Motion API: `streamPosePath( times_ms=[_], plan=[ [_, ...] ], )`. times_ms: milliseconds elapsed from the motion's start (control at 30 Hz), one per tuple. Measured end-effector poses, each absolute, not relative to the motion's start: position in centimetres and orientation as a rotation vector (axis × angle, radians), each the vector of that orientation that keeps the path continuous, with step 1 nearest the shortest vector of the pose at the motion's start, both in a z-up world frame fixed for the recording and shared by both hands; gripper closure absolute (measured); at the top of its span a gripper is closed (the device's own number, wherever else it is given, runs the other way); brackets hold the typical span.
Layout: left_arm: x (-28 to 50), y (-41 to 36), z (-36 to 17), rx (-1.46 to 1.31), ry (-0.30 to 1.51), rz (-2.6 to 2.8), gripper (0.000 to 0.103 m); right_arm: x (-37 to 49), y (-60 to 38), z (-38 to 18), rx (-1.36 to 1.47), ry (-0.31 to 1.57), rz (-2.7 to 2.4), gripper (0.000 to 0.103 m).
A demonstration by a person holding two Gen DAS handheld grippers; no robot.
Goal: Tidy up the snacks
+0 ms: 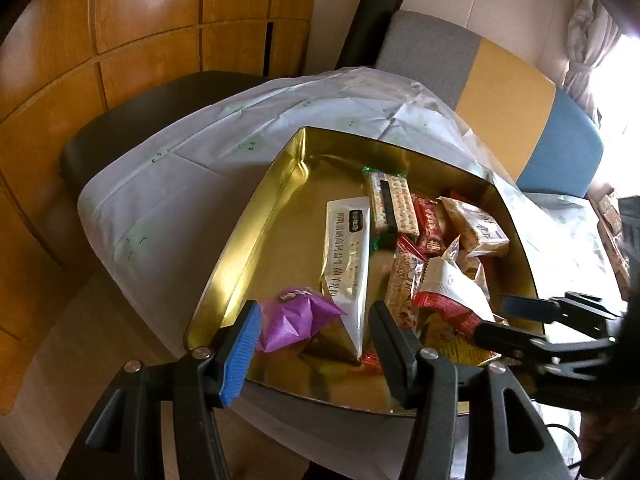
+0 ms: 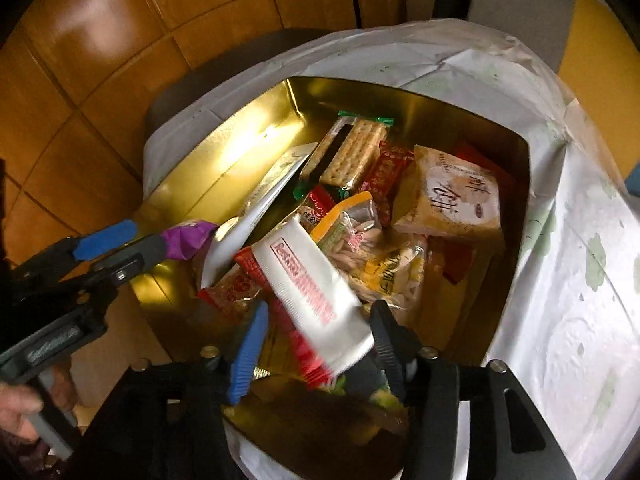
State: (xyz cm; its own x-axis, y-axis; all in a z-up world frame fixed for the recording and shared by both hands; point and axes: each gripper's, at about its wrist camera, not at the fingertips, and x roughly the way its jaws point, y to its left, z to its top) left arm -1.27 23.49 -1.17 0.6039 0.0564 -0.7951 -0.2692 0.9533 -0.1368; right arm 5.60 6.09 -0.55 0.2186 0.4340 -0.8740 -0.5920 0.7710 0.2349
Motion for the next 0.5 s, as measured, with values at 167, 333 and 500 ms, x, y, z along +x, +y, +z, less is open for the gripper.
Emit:
streamPosePath(
  times_ms=[167,333,500],
  plan=[
    [-1.1,22.7,-1.3,-0.236,0.911,0.176,0.046,3.7,5.2,0.7,-0.173,1.100,0.734,0.061],
    [-1.2,22.3,-0.8,-0.206,0.900,0.189,0.044,4.4,6.4,-0.6,-0.181,1.110,0.719,0.076],
    [-1.4,22.3,-0.3,-0.203,0.888,0.209,0.041,4.7,7.6,-0.9,-0.209,1.091,0.705,0.076]
  ],
)
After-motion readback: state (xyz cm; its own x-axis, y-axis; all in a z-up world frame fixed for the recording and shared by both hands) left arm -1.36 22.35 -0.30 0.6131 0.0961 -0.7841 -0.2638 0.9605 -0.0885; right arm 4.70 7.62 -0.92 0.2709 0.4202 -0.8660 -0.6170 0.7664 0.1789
